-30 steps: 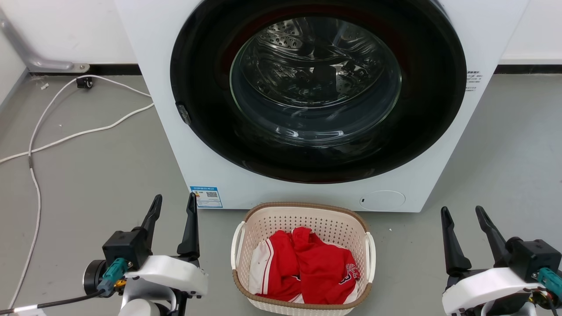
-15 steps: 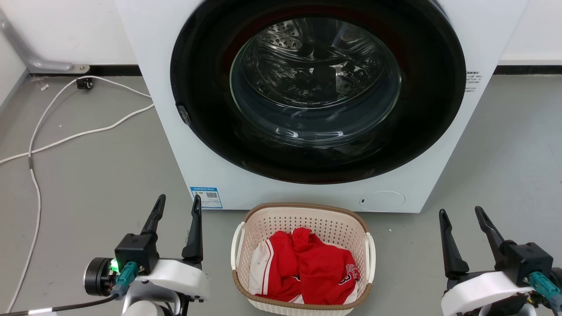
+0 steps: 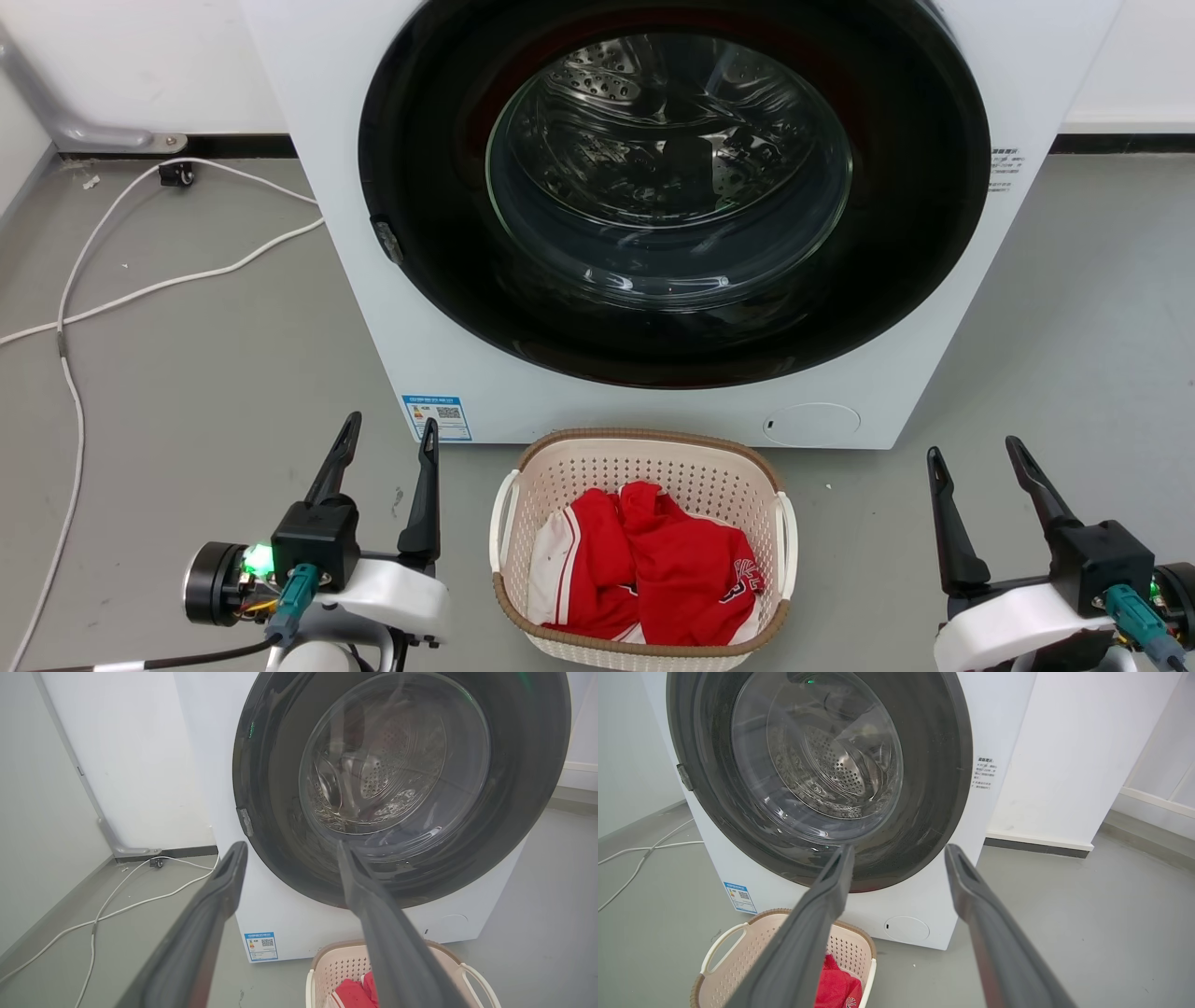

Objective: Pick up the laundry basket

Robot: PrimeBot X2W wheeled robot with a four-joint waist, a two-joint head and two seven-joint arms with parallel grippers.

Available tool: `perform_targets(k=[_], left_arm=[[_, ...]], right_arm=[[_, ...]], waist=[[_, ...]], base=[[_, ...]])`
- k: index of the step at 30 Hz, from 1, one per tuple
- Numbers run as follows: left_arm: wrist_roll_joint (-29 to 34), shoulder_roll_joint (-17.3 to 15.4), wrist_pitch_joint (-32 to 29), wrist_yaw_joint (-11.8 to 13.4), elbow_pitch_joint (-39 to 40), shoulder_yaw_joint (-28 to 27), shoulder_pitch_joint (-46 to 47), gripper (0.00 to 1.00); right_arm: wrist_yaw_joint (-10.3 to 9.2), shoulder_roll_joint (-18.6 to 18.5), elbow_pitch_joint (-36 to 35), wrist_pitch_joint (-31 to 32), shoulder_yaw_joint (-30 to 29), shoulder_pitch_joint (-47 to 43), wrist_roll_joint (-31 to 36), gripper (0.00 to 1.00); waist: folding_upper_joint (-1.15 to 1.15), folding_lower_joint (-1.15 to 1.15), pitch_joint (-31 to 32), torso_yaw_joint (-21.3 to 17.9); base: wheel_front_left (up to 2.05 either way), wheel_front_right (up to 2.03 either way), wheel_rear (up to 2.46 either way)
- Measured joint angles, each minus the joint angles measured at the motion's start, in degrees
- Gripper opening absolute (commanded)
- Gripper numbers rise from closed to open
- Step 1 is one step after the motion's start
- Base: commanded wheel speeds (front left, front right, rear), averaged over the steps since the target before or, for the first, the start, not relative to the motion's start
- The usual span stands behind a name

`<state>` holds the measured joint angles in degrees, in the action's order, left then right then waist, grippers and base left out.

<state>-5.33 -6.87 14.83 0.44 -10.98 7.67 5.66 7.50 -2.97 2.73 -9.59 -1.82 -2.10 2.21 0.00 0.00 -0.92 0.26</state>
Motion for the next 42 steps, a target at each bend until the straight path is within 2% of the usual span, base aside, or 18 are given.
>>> perform_targets(k=[18,24,32,42], left_arm=[[0.8,0.5,0.2,-0.4,-0.6,-0.3,0.0,1.0],[0.5,0.9,0.2,-0.5,-2.5,-0.7,1.7,1.0],[-1.6,1.1,0.3,-1.8,-10.2,-1.4,8.1,1.0],[-4.5,-1.1,-1.5,-4.5,-24.0,-2.6,19.5,1.0]], right_arm=[[0.0,0.0,0.9,-0.8,-0.1,0.1,0.2,1.0],[0.0,0.0,2.9,1.0,-0.5,1.4,-1.3,1.0],[0.0,0.1,11.1,4.9,0.0,8.7,-2.4,1.0],[0.0,0.1,24.4,11.6,3.0,20.0,-5.0,1.0]], waist=[[0.0,0.0,-0.4,0.3],[0.0,0.0,-1.7,0.2],[0.0,0.0,-5.2,-0.5],[0.0,0.01,-13.4,-1.9]], base=[[0.0,0.0,0.0],[0.0,0.0,0.0],[0.0,0.0,0.0],[0.0,0.0,0.0]])
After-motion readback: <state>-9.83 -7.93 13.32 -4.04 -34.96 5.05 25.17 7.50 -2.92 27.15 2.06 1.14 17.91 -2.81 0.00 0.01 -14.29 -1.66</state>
